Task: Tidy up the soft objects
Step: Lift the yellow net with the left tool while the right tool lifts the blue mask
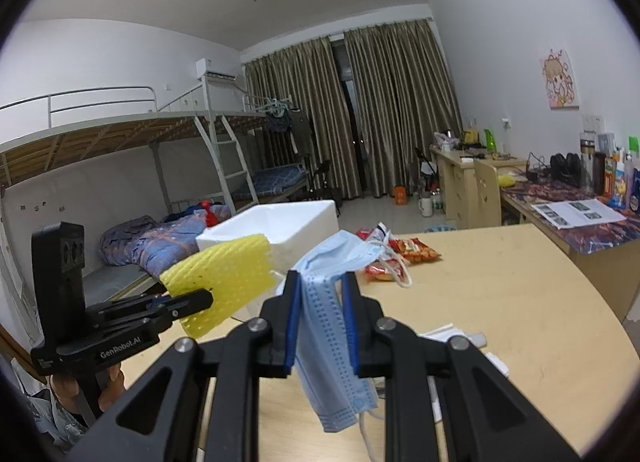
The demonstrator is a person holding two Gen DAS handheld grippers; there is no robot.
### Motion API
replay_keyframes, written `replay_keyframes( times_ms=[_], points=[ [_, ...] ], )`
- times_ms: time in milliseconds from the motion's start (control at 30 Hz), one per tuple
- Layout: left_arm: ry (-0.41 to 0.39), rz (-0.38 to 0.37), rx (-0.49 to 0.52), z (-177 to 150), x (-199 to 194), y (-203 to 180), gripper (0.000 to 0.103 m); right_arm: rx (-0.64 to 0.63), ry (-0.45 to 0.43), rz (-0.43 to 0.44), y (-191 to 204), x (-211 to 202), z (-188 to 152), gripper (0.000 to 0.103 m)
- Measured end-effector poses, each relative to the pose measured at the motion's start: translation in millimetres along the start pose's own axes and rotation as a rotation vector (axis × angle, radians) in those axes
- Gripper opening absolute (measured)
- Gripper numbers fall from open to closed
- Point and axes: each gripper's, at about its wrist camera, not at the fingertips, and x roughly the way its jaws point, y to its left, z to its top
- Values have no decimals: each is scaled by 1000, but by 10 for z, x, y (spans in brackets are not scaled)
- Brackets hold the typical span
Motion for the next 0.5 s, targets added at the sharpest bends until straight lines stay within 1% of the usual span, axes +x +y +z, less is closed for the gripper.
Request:
replay_keyframes(
  times_ms=[200,400,500],
  points=[
    [-53,38,10,85,-272,-33,9,-26,-41,27,155,-126,47,24],
    [-119,78,19,104,-582,-11,9,-46,-77,41,266,-226,117,24],
    [-139,100,22,90,-709,11,9,-57,-87,53,323,-232,148,24]
  ],
)
